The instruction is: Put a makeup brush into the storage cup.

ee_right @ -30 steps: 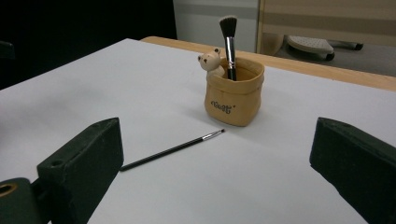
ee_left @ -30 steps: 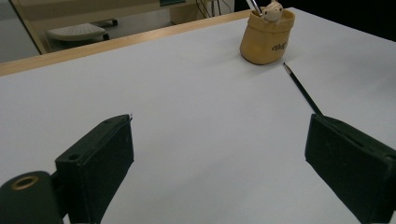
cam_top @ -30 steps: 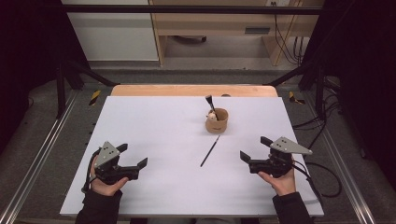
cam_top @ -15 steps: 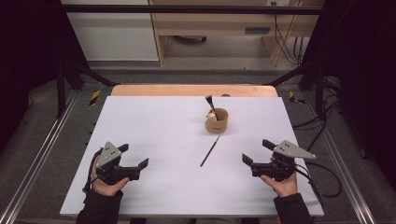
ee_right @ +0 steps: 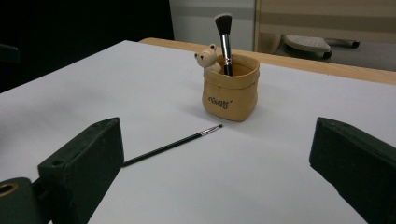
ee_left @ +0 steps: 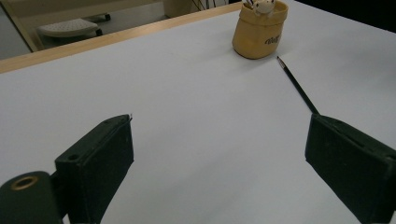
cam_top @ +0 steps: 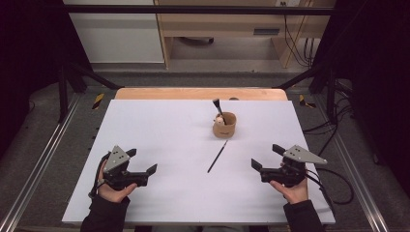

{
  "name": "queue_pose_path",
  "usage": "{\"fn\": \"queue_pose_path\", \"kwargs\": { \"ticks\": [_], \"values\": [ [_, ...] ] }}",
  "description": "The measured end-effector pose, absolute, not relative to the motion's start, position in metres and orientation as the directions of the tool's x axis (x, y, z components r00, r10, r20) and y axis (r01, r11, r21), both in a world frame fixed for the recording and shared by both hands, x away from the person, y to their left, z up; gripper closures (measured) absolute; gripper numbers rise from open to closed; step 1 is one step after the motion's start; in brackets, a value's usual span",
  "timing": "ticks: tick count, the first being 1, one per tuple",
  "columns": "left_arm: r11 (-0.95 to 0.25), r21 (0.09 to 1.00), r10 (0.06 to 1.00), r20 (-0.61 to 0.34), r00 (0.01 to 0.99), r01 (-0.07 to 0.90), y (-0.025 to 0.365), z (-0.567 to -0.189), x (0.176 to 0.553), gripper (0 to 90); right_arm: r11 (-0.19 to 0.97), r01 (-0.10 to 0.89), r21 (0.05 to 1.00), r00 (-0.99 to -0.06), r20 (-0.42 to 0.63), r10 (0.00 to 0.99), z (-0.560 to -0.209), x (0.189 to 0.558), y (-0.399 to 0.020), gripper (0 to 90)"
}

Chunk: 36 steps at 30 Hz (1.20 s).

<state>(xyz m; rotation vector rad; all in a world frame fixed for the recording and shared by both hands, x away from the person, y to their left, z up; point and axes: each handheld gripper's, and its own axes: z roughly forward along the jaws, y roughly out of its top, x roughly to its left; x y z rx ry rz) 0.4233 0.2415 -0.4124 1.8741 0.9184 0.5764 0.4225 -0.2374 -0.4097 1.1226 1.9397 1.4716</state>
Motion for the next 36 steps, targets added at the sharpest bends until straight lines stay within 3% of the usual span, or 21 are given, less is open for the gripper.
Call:
{"fn": "queue_pose_path", "kwargs": {
  "ticks": [36],
  "values": [
    [-0.445,0.799,0.69,0.018,0.724,0.404,0.15,-0.402,0.458,7.1,0.1,0.333,0.938,-0.556,0.11,0.824,-0.406,0.423,-0.235,7.1]
  ]
}}
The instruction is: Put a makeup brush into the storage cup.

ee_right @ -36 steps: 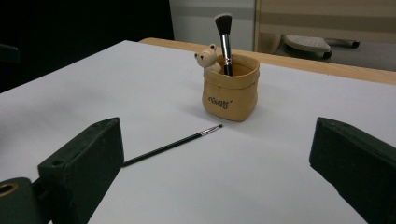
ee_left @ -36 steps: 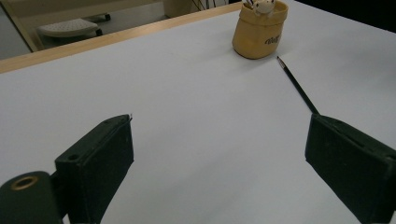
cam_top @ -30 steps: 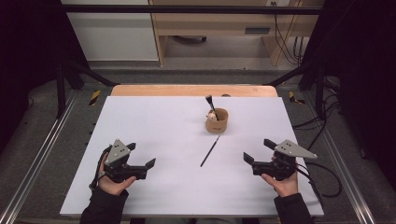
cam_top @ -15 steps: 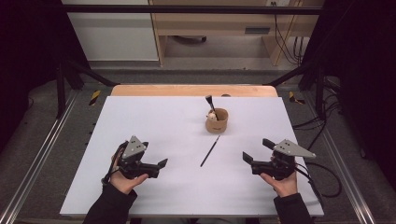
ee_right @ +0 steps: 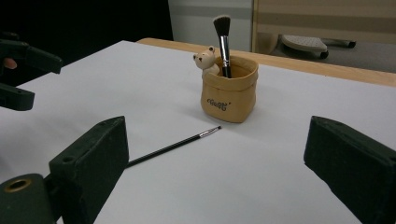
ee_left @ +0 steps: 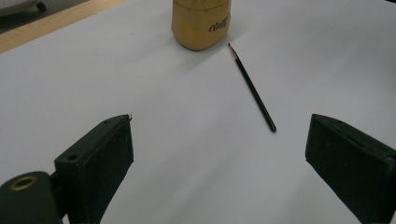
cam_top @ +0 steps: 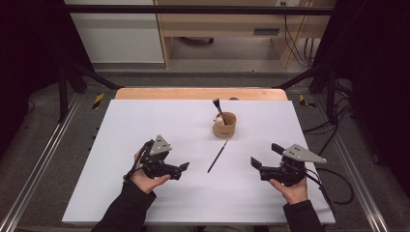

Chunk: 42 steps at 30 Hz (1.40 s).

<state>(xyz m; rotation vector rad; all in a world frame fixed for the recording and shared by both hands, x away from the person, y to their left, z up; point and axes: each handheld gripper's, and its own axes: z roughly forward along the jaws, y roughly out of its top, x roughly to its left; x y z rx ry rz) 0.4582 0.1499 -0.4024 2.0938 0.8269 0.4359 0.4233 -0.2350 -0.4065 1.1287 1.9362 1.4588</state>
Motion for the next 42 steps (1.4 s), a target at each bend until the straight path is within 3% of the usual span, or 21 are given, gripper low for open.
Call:
{"fn": "queue_pose_path", "kwargs": {
  "ticks": [42],
  "values": [
    [-0.576,0.679,0.629,0.014,0.777,0.455,0.065,-0.422,0.499,10.1,0.11,0.344,0.933,-0.559,0.109,0.822,-0.409,0.424,-0.23,10.3]
  ]
}}
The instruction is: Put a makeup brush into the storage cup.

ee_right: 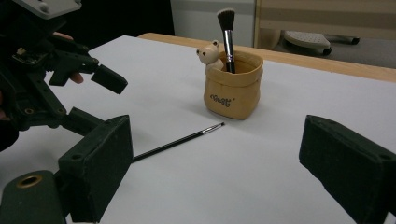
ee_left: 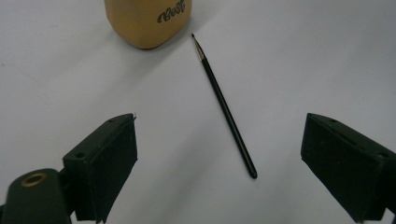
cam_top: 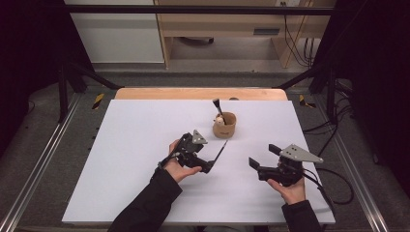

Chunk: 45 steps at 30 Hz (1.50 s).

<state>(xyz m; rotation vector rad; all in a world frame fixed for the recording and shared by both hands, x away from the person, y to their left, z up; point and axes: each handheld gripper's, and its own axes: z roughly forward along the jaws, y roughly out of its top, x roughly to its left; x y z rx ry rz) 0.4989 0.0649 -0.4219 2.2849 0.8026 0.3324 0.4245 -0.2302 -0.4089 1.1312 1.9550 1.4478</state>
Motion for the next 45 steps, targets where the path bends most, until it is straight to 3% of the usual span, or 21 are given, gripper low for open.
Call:
{"fn": "queue_pose_path", "kwargs": {
  "ticks": [14,28,45],
  "values": [
    [-0.607,0.637,0.632,0.025,0.775,0.475,0.04,-0.436,0.511,16.6,0.106,0.342,0.934,-0.561,0.113,0.82,-0.409,0.425,-0.23,11.2],
    [-0.611,0.616,0.64,0.015,0.768,0.497,0.023,-0.451,0.523,31.7,0.106,0.347,0.932,-0.559,0.115,0.821,-0.409,0.425,-0.23,11.7],
    [-0.619,0.588,0.635,-0.015,0.772,0.521,0.017,-0.463,0.526,62.7,0.106,0.348,0.931,-0.56,0.116,0.82,-0.409,0.425,-0.23,12.2]
  ]
}}
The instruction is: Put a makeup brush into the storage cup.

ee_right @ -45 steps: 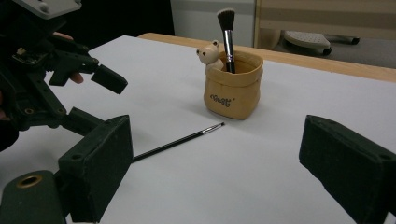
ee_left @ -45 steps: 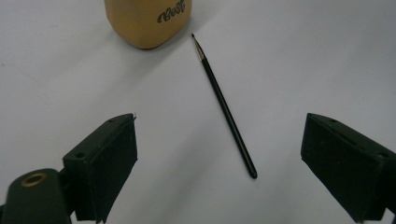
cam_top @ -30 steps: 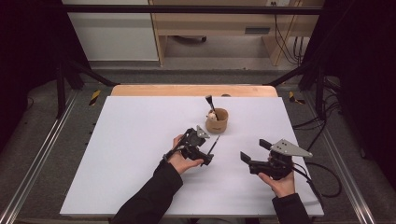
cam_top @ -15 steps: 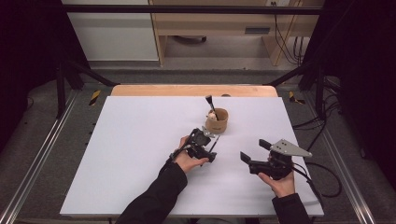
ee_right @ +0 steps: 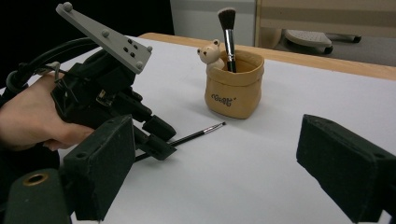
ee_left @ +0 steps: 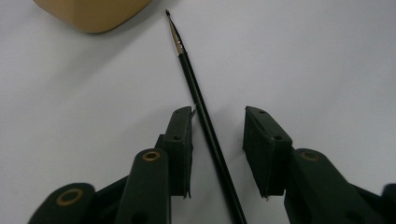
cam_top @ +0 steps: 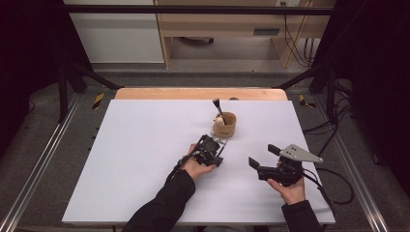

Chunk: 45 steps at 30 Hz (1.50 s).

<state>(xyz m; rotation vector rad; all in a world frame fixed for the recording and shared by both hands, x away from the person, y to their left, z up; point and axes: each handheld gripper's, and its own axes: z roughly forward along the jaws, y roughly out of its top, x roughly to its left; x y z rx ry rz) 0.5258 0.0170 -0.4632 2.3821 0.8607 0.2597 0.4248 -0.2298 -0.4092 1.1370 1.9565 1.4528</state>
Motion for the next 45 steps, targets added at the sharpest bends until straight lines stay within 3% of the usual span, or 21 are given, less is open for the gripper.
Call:
{"fn": "queue_pose_path", "kwargs": {
  "ticks": [19,31,38,45],
  "values": [
    [-0.667,0.574,0.593,0.024,0.805,0.474,0.0163,-0.4623,0.522,80.3,0.11,0.351,0.93,-0.561,0.116,0.82,-0.4097,0.4253,-0.2296,12.2],
    [-0.682,0.568,0.565,0.01,0.825,0.46,0.0175,-0.4614,0.5221,84.5,0.111,0.353,0.929,-0.561,0.115,0.82,-0.4103,0.4256,-0.229,12.4],
    [-0.692,0.558,0.563,0.017,0.826,0.459,0.0156,-0.4603,0.5225,84.5,0.108,0.353,0.929,-0.563,0.119,0.818,-0.41,0.4255,-0.2292,12.6],
    [-0.713,0.535,0.554,0.033,0.832,0.454,0.0082,-0.4587,0.5258,75.0,0.11,0.353,0.929,-0.563,0.117,0.818,-0.4095,0.4254,-0.2298,12.7]
  ]
}}
